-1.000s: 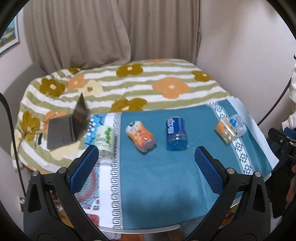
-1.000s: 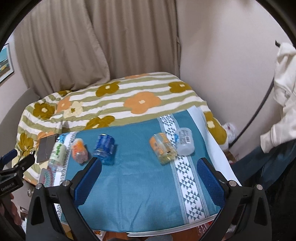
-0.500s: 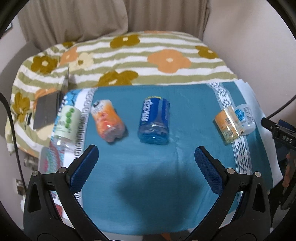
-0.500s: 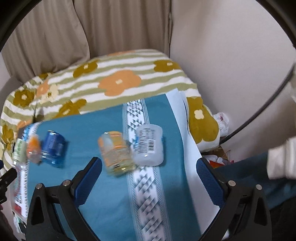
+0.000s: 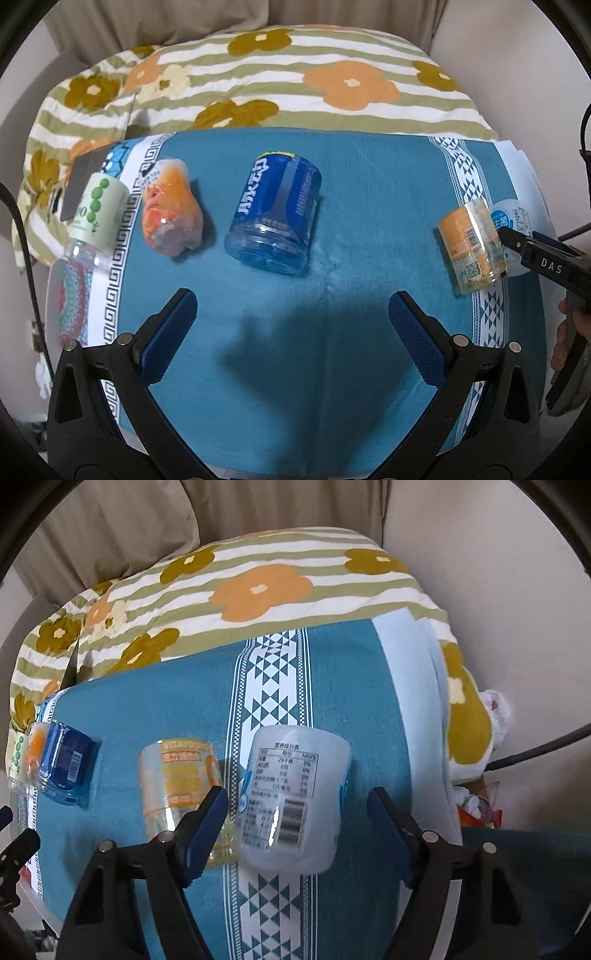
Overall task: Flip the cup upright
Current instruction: 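Close the right gripper on the white plastic cup and lift it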
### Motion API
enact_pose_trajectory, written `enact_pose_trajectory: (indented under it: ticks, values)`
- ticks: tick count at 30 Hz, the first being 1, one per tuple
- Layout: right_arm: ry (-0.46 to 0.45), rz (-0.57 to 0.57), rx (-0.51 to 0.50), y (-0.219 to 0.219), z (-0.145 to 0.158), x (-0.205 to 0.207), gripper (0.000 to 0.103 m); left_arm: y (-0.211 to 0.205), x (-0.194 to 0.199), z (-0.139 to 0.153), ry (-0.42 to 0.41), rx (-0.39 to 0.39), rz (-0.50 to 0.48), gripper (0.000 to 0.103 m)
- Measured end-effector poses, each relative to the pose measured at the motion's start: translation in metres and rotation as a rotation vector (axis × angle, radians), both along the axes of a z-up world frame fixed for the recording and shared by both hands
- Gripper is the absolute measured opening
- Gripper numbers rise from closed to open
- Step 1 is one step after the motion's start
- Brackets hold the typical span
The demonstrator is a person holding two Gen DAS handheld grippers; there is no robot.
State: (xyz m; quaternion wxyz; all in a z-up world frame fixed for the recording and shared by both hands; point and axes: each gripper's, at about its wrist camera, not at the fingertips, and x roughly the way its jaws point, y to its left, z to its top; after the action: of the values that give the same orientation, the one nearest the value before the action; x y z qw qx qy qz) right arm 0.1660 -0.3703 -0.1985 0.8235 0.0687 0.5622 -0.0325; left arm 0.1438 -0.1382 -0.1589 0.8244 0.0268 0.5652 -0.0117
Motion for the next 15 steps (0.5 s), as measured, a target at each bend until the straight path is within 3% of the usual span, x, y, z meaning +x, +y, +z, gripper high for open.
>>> enact_pose_trajectory:
  ticks: [7, 15]
  values:
    - [0.027, 0.019, 0.053, -0.003, -0.013, 0.002, 0.061, -0.005, 0.002, -0.006, 0.014, -0.002, 0.012, 0.103]
    - [0.013, 0.019, 0.052, -0.003, -0.009, 0.002, 0.059, -0.004, -0.005, -0.003, 0.005, 0.000, 0.011, 0.103]
